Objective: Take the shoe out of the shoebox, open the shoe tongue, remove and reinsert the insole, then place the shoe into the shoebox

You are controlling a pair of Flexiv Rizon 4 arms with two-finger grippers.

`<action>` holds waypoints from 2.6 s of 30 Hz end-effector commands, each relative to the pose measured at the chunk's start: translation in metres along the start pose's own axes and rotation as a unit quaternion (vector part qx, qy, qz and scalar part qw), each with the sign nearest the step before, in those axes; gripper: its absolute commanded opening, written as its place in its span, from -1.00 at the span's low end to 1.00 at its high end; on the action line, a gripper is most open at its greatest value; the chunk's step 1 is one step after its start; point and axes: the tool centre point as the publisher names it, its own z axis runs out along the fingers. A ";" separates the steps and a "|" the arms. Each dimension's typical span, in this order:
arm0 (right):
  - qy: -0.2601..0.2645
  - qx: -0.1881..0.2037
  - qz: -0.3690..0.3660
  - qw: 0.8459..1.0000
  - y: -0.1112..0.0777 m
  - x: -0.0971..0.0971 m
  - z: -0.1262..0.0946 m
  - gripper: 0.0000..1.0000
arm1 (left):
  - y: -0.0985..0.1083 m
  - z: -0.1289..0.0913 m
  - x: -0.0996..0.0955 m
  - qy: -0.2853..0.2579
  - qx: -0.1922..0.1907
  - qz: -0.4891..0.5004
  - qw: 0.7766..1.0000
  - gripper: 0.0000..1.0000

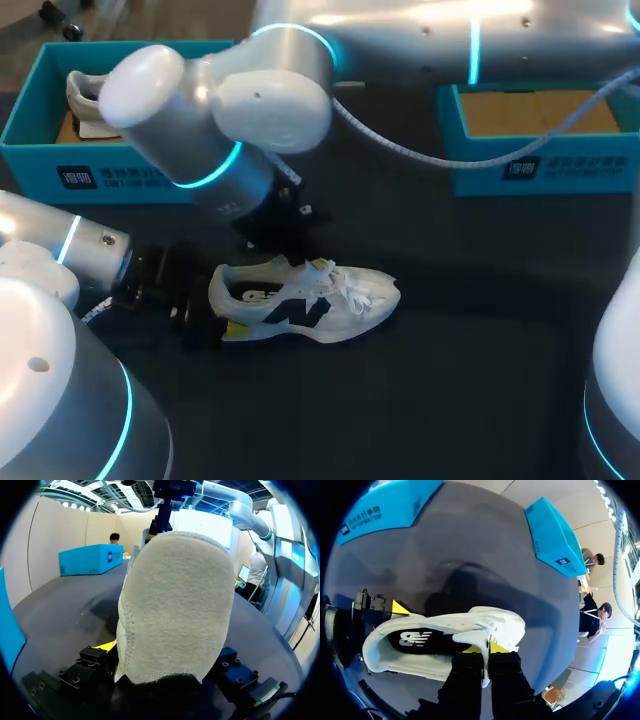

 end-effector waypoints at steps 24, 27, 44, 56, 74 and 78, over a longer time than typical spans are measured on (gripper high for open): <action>0.127 -0.004 0.020 0.992 -0.010 -0.057 0.066 -0.87 | 0.006 0.007 0.000 0.000 -0.001 0.000 1.000 -1.00; 0.128 0.001 0.022 0.992 -0.010 -0.057 0.074 -0.66 | 0.006 0.007 0.000 0.000 -0.001 0.000 1.000 -1.00; 0.131 0.009 0.010 0.991 -0.006 -0.067 0.082 0.18 | 0.006 0.007 0.000 0.000 -0.001 0.000 1.000 -1.00; 0.149 -0.073 -0.097 0.981 0.025 -0.078 0.038 0.58 | 0.006 0.007 0.000 0.000 -0.001 0.000 1.000 -1.00; 0.171 -0.189 -0.486 0.836 0.090 -0.043 -0.015 1.00 | 0.006 0.007 0.000 0.000 -0.001 0.000 1.000 -1.00; 0.209 -0.228 -0.582 0.752 0.086 -0.033 -0.019 1.00 | 0.006 0.007 0.000 0.000 -0.001 0.000 1.000 -1.00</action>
